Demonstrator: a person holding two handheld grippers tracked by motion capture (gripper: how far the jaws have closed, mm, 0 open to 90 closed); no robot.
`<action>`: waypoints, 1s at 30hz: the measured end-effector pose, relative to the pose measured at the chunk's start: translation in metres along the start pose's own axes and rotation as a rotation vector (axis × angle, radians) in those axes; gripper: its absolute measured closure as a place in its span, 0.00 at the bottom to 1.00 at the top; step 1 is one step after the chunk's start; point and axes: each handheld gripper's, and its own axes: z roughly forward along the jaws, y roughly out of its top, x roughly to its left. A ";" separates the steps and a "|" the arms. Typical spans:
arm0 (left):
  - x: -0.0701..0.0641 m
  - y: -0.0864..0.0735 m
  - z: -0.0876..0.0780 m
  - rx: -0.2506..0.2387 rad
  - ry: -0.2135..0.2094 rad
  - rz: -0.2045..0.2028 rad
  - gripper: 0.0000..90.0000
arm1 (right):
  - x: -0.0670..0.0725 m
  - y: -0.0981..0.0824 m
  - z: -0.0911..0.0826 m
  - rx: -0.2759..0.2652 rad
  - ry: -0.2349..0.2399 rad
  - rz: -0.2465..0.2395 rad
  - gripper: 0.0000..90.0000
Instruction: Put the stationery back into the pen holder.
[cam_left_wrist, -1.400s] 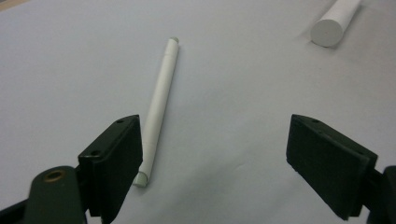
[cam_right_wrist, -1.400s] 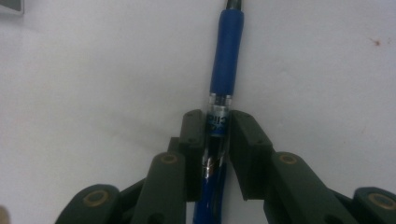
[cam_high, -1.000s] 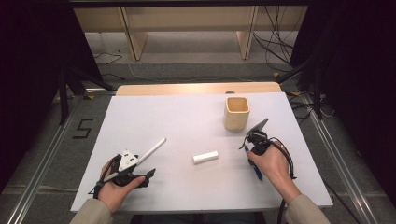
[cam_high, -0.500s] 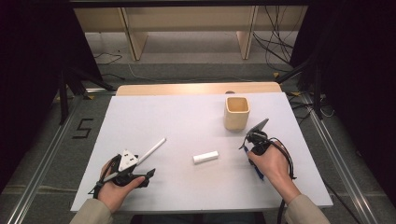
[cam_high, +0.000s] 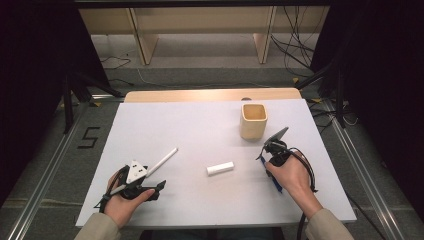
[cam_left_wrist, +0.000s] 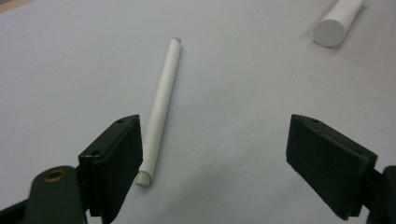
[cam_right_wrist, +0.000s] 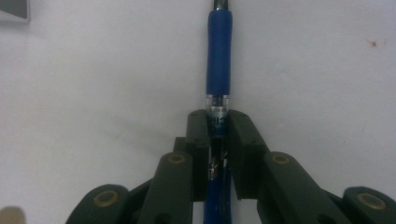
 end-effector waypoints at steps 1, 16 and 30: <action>0.000 0.000 0.000 0.000 0.000 0.000 0.21 | 0.000 0.000 0.000 -0.005 0.001 0.001 0.88; 0.001 0.000 -0.001 0.002 0.004 0.003 0.21 | -0.008 -0.007 -0.017 -0.149 0.052 -0.001 0.88; 0.002 0.000 -0.001 -0.003 0.007 0.003 0.21 | -0.016 -0.014 -0.035 -0.404 0.092 -0.015 0.88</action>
